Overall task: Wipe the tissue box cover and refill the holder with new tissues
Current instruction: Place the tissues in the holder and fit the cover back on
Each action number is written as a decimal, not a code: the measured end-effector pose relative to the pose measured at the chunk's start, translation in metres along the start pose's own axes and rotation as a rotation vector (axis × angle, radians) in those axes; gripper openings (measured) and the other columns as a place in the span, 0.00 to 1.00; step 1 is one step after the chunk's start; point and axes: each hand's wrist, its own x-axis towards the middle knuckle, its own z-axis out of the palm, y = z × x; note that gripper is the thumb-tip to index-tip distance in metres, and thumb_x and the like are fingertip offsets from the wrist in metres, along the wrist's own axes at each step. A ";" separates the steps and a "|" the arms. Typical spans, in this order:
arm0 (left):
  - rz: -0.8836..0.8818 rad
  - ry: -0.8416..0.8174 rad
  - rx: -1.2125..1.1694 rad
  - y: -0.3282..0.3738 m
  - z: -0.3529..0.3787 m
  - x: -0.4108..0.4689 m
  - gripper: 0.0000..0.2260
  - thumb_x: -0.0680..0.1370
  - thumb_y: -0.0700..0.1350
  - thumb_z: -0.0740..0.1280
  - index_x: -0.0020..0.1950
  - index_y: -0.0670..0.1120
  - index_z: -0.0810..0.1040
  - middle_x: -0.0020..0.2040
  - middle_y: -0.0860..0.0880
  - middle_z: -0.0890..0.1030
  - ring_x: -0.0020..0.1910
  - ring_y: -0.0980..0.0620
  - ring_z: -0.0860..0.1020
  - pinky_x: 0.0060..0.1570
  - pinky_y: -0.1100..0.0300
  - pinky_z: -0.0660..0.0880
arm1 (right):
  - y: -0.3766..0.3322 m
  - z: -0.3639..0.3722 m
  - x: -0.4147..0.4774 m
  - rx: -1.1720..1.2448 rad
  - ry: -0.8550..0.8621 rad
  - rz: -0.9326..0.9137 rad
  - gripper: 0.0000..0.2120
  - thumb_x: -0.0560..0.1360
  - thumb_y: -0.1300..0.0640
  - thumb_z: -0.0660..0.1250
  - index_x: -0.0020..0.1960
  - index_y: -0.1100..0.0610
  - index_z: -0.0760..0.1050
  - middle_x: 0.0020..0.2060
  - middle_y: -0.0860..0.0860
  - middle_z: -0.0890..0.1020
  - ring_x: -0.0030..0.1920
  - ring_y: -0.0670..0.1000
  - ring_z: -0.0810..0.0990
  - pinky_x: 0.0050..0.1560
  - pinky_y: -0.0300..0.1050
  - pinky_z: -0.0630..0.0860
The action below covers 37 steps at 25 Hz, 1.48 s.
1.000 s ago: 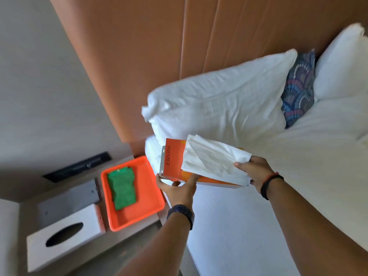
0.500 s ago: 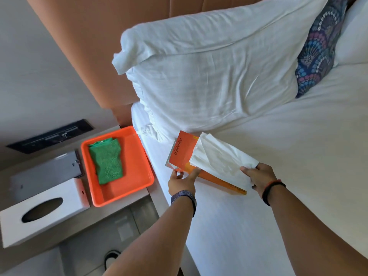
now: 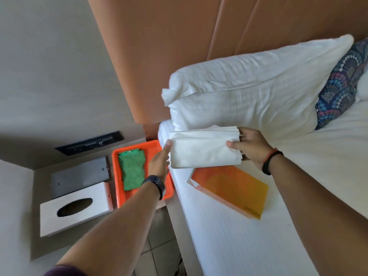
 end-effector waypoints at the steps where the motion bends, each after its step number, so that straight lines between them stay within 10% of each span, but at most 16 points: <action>1: -0.077 -0.108 -0.144 0.014 -0.019 0.009 0.34 0.58 0.75 0.67 0.53 0.51 0.80 0.55 0.49 0.82 0.51 0.51 0.80 0.51 0.54 0.74 | -0.021 0.018 0.009 -0.016 -0.059 -0.017 0.13 0.74 0.65 0.70 0.54 0.50 0.79 0.49 0.49 0.85 0.46 0.50 0.84 0.39 0.47 0.81; 4: -0.288 -0.407 -0.564 0.047 -0.092 0.044 0.46 0.53 0.78 0.66 0.61 0.49 0.79 0.63 0.45 0.78 0.61 0.41 0.76 0.64 0.46 0.68 | -0.066 0.088 0.039 -0.010 -0.231 -0.027 0.13 0.73 0.65 0.71 0.52 0.51 0.80 0.45 0.47 0.86 0.43 0.48 0.86 0.34 0.43 0.81; 9: -0.359 -0.572 -0.609 0.071 -0.219 0.103 0.51 0.55 0.78 0.66 0.68 0.46 0.73 0.69 0.42 0.72 0.67 0.38 0.69 0.66 0.40 0.65 | -0.065 0.227 0.098 -0.056 -0.332 0.074 0.14 0.73 0.66 0.71 0.55 0.52 0.79 0.45 0.51 0.86 0.41 0.48 0.85 0.32 0.42 0.79; 16: -0.203 -0.047 -0.079 0.042 -0.385 0.193 0.25 0.63 0.42 0.79 0.58 0.40 0.78 0.49 0.44 0.85 0.48 0.45 0.83 0.39 0.54 0.80 | 0.018 0.450 0.163 -0.124 -0.321 0.204 0.10 0.73 0.69 0.69 0.51 0.58 0.79 0.48 0.57 0.83 0.40 0.52 0.82 0.36 0.42 0.81; 20: -0.249 0.087 0.093 0.008 -0.449 0.251 0.16 0.66 0.43 0.77 0.51 0.44 0.80 0.52 0.42 0.83 0.49 0.45 0.82 0.51 0.47 0.78 | 0.072 0.537 0.196 -0.233 -0.307 0.187 0.10 0.71 0.67 0.72 0.52 0.62 0.79 0.51 0.62 0.84 0.51 0.61 0.83 0.57 0.58 0.78; 25: -0.308 0.180 0.290 -0.033 -0.472 0.299 0.18 0.67 0.49 0.77 0.51 0.48 0.75 0.52 0.47 0.79 0.54 0.44 0.76 0.58 0.48 0.73 | 0.117 0.582 0.224 -0.359 -0.263 0.210 0.09 0.71 0.64 0.74 0.51 0.61 0.79 0.50 0.60 0.84 0.46 0.58 0.83 0.53 0.52 0.79; 34: -0.197 0.332 0.614 -0.060 -0.457 0.319 0.14 0.65 0.52 0.78 0.38 0.47 0.76 0.39 0.49 0.80 0.43 0.46 0.78 0.38 0.59 0.72 | 0.135 0.592 0.227 -0.705 -0.155 0.154 0.17 0.69 0.56 0.75 0.54 0.61 0.76 0.50 0.59 0.83 0.51 0.61 0.80 0.51 0.51 0.77; 37: -0.110 0.438 0.681 -0.062 -0.454 0.316 0.26 0.64 0.52 0.79 0.55 0.43 0.75 0.52 0.43 0.79 0.53 0.42 0.76 0.51 0.47 0.76 | 0.131 0.595 0.223 -0.794 -0.075 0.074 0.18 0.70 0.54 0.75 0.54 0.59 0.73 0.48 0.60 0.83 0.49 0.63 0.80 0.46 0.52 0.78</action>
